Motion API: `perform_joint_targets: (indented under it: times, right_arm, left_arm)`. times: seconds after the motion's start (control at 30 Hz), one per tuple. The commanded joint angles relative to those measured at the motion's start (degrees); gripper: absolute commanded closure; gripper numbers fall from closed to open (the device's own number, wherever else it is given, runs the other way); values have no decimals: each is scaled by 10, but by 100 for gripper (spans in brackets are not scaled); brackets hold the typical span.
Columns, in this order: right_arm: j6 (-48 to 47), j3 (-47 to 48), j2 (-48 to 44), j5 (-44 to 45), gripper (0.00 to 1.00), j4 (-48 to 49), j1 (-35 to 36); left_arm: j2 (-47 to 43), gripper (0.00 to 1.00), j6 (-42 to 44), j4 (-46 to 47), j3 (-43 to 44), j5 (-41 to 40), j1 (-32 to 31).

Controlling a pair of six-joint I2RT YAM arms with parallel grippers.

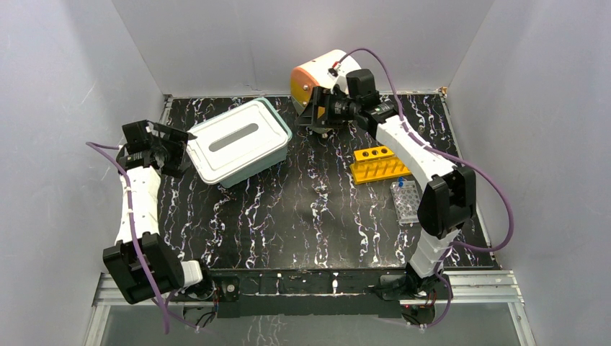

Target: Organize the chemistry lab equipment

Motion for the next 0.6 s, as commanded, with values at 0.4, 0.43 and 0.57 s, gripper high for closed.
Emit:
perform_joint_targets:
  times: [0.4, 0.43, 0.57]
  right_arm:
    - [-126, 178, 118, 228, 8, -120, 96]
    - [-127, 189, 127, 238, 8, -128, 100]
    - [-124, 218, 151, 271, 9, -145, 113]
  left_arm:
    - [16, 9, 60, -57, 74, 17, 1]
    - [14, 8, 70, -72, 85, -7, 1]
    - [7, 12, 104, -95, 84, -62, 0]
